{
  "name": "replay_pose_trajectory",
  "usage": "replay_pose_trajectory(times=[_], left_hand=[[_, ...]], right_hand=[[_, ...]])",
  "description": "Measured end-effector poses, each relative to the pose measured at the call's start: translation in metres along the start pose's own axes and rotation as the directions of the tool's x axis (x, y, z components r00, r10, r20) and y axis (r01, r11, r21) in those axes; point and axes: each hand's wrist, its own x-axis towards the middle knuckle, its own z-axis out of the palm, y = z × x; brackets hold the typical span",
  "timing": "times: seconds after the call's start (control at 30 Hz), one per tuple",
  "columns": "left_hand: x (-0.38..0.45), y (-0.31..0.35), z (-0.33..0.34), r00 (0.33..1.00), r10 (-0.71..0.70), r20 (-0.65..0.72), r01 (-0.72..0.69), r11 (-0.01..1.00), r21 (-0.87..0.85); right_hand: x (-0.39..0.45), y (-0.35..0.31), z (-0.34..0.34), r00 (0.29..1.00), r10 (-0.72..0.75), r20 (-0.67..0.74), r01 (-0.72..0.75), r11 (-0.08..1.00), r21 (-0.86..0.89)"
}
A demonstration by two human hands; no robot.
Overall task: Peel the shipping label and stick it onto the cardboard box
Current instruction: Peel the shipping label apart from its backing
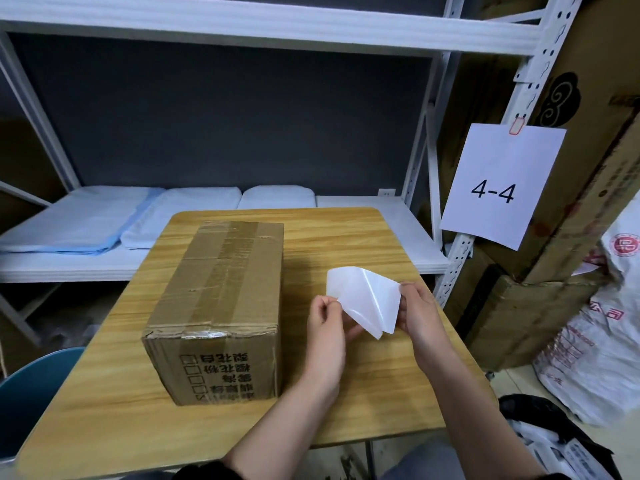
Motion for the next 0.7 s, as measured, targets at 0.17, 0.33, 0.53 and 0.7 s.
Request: replay_pose_trajectory(times=[0.17, 0.33, 0.53, 0.7], left_hand=[[0.000, -0.001, -0.001, 0.996, -0.078, -0.051, 0.077, 0.997, -0.013], [-0.002, -0.001, -0.001, 0.987, -0.147, -0.060, 0.145, 0.989, -0.041], [-0.003, -0.002, -0.002, 0.978, -0.203, -0.052, 0.196, 0.974, -0.116], [-0.003, -0.003, -0.002, 0.975, -0.215, -0.062, 0.205, 0.969, -0.139]], right_hand=[[0.007, 0.006, -0.004, 0.983, 0.186, 0.007, -0.186, 0.980, 0.069], [0.008, 0.007, -0.009, 0.966, 0.258, -0.003, -0.251, 0.945, 0.211], [0.005, 0.005, -0.011, 0.937, 0.349, 0.013, -0.318, 0.838, 0.444], [0.005, 0.004, -0.014, 0.920, 0.389, 0.047, -0.343, 0.741, 0.577]])
